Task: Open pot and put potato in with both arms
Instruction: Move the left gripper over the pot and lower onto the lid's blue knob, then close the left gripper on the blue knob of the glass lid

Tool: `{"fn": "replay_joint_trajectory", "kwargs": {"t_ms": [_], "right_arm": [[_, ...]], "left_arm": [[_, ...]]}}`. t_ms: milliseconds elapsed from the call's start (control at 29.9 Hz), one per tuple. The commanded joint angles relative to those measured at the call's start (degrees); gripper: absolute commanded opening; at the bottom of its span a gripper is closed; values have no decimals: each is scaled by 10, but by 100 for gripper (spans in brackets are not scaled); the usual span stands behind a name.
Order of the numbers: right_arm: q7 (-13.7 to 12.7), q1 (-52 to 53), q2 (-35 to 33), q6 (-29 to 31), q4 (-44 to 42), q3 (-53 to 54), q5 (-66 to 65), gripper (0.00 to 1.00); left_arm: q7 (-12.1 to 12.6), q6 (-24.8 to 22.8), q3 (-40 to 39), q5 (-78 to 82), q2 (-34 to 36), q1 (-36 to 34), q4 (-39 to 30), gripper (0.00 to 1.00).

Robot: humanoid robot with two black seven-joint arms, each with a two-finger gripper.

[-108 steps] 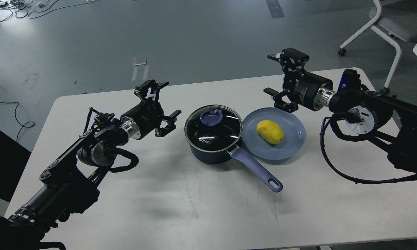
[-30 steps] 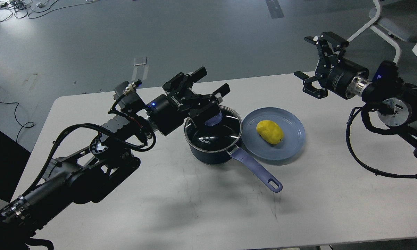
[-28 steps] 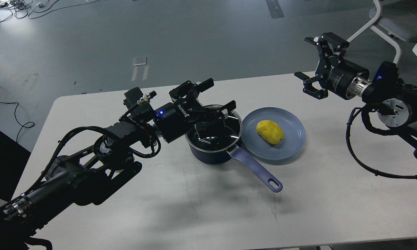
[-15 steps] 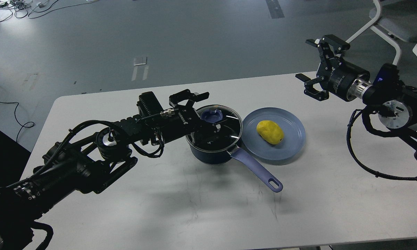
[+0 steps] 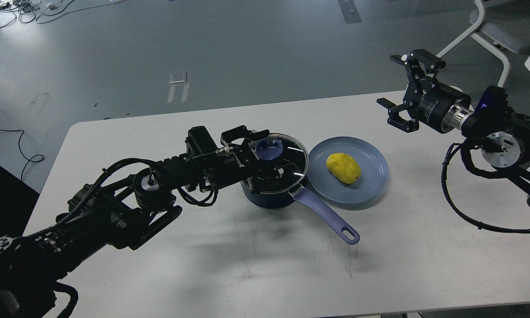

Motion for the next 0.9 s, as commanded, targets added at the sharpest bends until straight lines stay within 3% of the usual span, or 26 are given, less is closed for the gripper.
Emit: {"fn": "replay_joint_trajectory", "kwargs": {"t_ms": [0, 769, 835, 869], "right_arm": [[0, -1, -7, 1, 0, 0, 0, 100], [1, -12, -11, 1, -1, -2, -3, 100], [1, -14, -11, 1, -1, -2, -3, 100], [1, -15, -11, 1, -1, -2, -4, 100]], "left_arm": [[0, 0, 1, -12, -5, 0, 7, 98], [0, -6, 47, -78, -7, -1, 40, 98], [0, -5, 47, -79, -7, -2, 40, 96], [0, -4, 47, -79, -7, -2, 40, 89]]}}
